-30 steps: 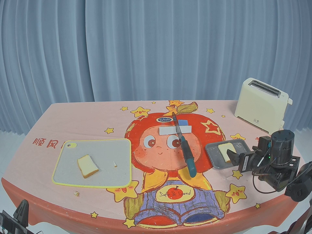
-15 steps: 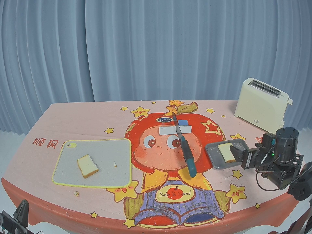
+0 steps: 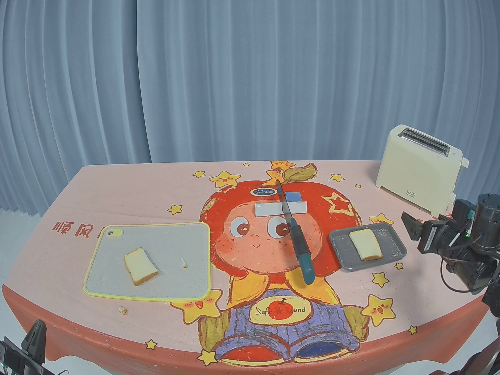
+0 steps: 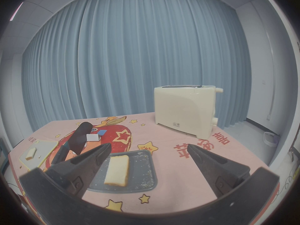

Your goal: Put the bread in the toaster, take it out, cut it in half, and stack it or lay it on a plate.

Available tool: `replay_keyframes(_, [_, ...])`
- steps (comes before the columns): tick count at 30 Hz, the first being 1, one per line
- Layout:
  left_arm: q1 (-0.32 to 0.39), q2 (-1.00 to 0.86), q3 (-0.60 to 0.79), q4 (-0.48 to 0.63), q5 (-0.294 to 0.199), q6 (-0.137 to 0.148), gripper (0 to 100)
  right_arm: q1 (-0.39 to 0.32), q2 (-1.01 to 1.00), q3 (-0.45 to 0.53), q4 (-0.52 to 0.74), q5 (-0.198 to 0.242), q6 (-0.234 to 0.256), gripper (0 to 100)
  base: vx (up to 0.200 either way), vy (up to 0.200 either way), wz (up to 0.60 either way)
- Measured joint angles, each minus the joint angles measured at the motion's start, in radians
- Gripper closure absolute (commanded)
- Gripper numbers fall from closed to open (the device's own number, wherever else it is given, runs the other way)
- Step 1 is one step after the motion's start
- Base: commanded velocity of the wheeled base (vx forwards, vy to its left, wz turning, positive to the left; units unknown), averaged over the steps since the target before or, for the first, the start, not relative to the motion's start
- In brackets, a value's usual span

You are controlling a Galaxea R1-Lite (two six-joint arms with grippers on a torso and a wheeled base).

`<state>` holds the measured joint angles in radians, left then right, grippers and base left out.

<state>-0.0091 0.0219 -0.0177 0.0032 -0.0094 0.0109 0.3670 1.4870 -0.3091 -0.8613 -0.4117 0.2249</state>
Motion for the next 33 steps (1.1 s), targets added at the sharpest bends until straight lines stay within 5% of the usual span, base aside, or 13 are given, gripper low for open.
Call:
replay_keyframes(12, [0.0,0.0,0.0,0.0,0.0,0.0,100,-0.149,-0.145,0.11,0.001,0.033,-0.051,0,0.0,0.0,0.0])
replay_keyframes(33, [0.0,0.0,0.0,0.0,0.0,0.0,100,-0.165,-0.419,0.217,0.015,0.036,-0.089,0,0.0,0.0,0.0])
